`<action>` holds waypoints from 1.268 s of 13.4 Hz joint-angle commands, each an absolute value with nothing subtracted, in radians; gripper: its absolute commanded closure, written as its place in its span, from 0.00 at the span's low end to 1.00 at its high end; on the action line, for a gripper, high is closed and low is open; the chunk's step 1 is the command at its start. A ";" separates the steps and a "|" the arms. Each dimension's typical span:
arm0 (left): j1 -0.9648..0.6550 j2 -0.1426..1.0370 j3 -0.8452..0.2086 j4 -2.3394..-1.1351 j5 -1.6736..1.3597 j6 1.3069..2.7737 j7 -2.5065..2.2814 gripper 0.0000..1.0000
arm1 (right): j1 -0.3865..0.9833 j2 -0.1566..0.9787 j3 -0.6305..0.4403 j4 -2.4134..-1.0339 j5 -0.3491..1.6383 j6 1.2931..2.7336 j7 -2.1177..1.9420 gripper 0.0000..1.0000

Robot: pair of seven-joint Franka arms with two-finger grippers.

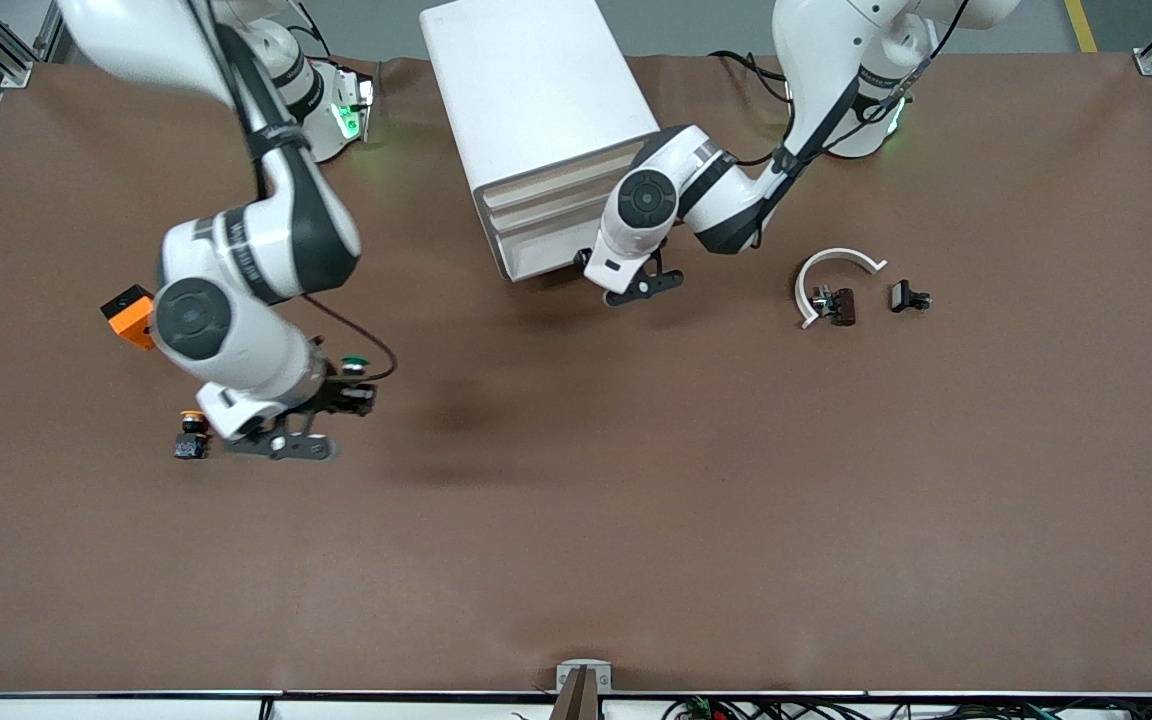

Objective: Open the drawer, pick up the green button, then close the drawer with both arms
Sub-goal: 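Carry the button beside the buttons while the left gripper pushes drawer shut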

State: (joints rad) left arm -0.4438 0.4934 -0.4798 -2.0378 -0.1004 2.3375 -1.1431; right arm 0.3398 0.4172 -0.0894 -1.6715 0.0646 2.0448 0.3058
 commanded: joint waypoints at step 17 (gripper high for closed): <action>-0.296 0.474 -0.449 -1.876 0.130 2.240 -1.270 0.00 | 0.163 0.560 -0.071 -1.879 0.069 2.465 0.113 1.00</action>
